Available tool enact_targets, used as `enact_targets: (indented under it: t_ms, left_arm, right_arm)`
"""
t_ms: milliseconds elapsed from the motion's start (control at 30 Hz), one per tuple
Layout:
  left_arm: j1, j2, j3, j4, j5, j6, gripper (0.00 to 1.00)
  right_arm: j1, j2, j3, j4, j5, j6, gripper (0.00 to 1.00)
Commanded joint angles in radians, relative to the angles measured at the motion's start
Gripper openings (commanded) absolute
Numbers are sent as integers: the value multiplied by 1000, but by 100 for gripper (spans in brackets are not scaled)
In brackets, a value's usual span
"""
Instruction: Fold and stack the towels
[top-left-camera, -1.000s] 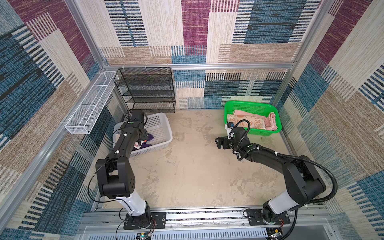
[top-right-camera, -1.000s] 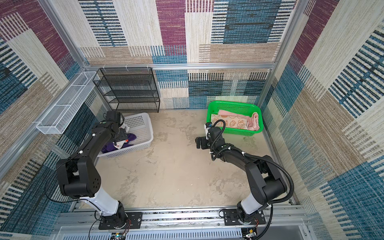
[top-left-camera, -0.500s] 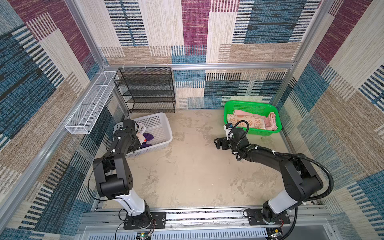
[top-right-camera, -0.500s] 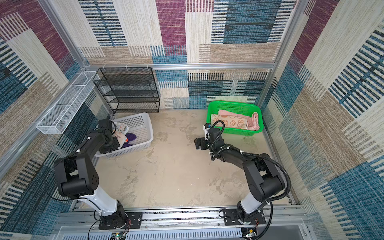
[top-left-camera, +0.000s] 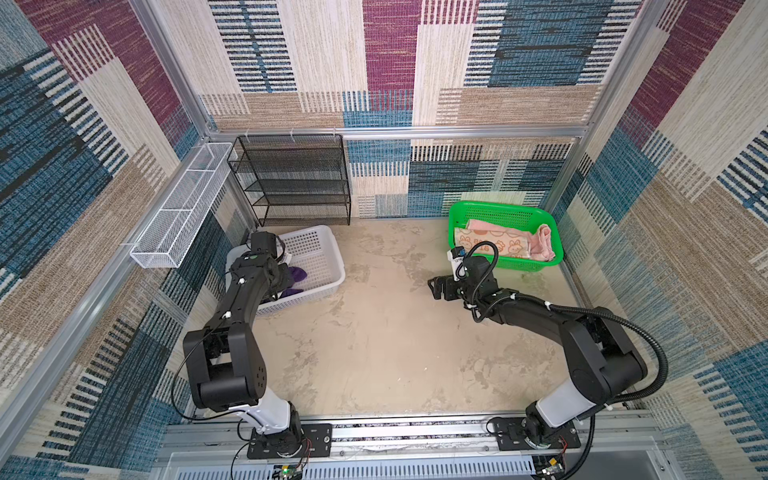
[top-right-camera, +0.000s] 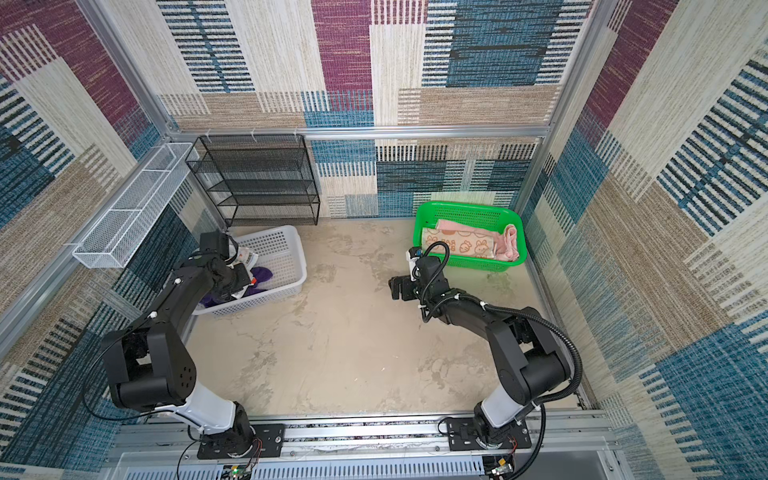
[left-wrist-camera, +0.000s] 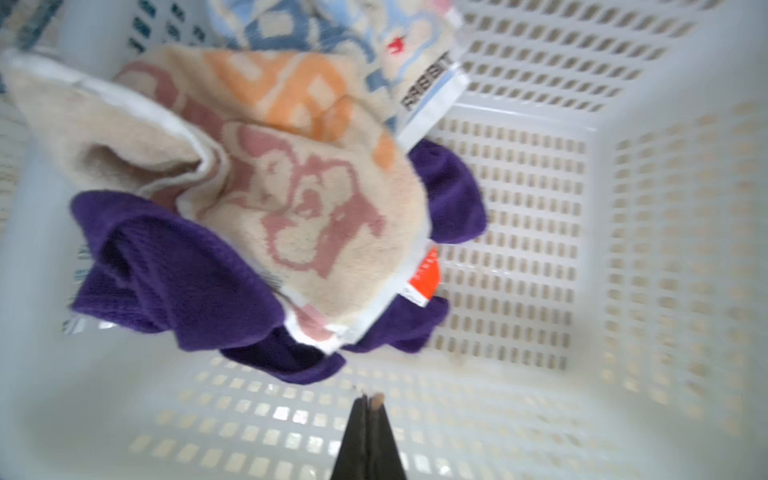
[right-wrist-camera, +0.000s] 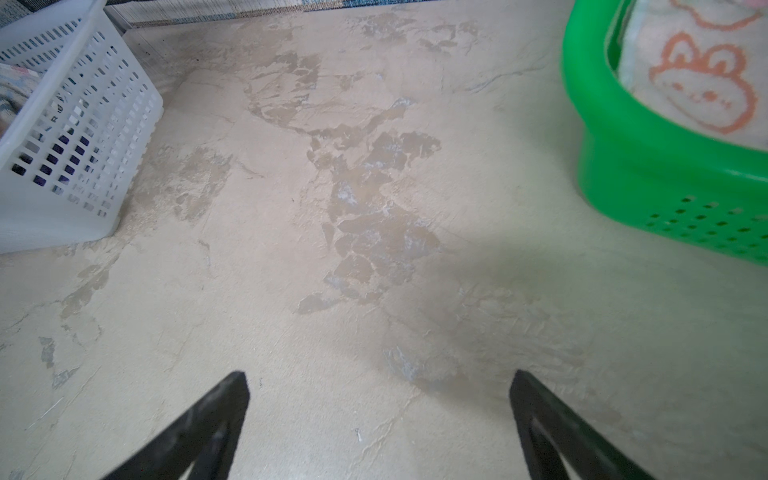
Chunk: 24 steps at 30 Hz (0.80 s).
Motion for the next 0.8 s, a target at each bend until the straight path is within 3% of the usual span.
enact_targets:
  t_ms: [0, 200, 533, 633, 767]
  left_arm:
    - [-27, -42, 17, 5, 74, 18, 0]
    - [-82, -118, 53, 5, 134, 19, 0]
    - [-100, -218, 114, 17, 251, -6, 0]
    - [-101, -243, 110, 15, 184, -12, 0]
    - [-80, -230, 84, -18, 20, -28, 15]
  right_arm:
    - [2, 7, 8, 38, -22, -14, 100]
    - [2, -16, -7, 64, -40, -2, 100]
    - [1, -106, -64, 76, -14, 2, 100]
    - [1, -109, -66, 74, -14, 4, 100]
    - [2, -116, -85, 89, -14, 7, 100]
